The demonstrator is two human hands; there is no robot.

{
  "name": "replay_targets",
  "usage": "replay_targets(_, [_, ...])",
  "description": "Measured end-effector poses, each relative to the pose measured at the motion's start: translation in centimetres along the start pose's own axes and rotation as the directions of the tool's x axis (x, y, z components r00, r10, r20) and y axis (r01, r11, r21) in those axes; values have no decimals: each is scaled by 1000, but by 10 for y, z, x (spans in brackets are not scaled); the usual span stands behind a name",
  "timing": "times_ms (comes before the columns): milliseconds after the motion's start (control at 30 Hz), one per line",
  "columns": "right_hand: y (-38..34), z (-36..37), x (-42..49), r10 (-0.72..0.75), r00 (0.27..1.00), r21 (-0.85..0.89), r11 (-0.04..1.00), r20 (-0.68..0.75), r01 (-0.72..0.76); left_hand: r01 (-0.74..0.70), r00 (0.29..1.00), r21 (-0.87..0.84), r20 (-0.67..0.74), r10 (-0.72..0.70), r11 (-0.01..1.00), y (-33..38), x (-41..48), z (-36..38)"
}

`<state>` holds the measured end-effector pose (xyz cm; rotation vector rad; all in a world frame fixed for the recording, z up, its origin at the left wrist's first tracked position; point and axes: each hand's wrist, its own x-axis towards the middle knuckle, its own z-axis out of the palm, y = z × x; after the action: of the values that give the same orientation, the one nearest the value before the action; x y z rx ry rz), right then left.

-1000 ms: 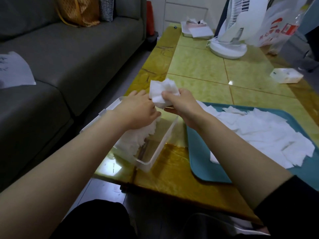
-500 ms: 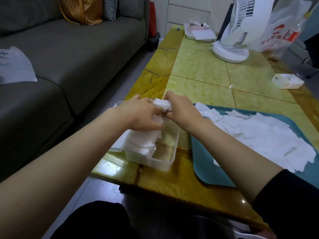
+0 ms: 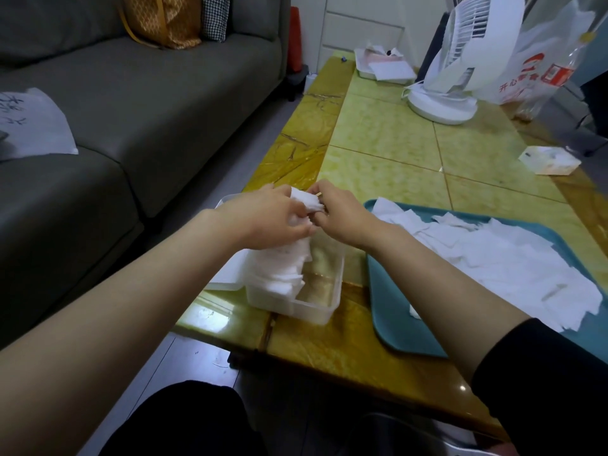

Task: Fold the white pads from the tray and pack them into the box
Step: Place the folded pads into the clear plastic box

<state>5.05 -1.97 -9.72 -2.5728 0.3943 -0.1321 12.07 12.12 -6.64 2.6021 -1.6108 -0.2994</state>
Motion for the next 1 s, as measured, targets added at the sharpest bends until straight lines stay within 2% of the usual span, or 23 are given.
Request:
replay_targets(100, [2,1,-1,8,1000,44,999,12,-8,16,1000,-92,-25,-18,996,2,-3,-1])
replay_targets(200, [1,4,-1,16,998,84,996,-68,-10,20,998,-111,-51,-26,994,1,-6,-3])
replay_targets(333, [-8,4,1,-43,984,-3,999,-173,43,37,997,-106,-65,-45,994,-1,-9,-1])
replay_targets(533, [-17,1,4,-108,991,-152,984,-79,95,38,997,-87,-70,-44,995,0,-10,-2])
replay_targets(700, [-18,1,-1,-91,995,-77,993,-46,88,80,994,-107,-68,-88,991,3,-9,-1])
replay_targets(900, [-17,-2,-15,-75,995,-31,997,62,77,160,986,106,-57,-155,981,11,-11,-6])
replay_targets(1000, [-13,-9,-26,-116,993,-61,991,3,116,187,982,236,-85,-172,953,18,-11,-8])
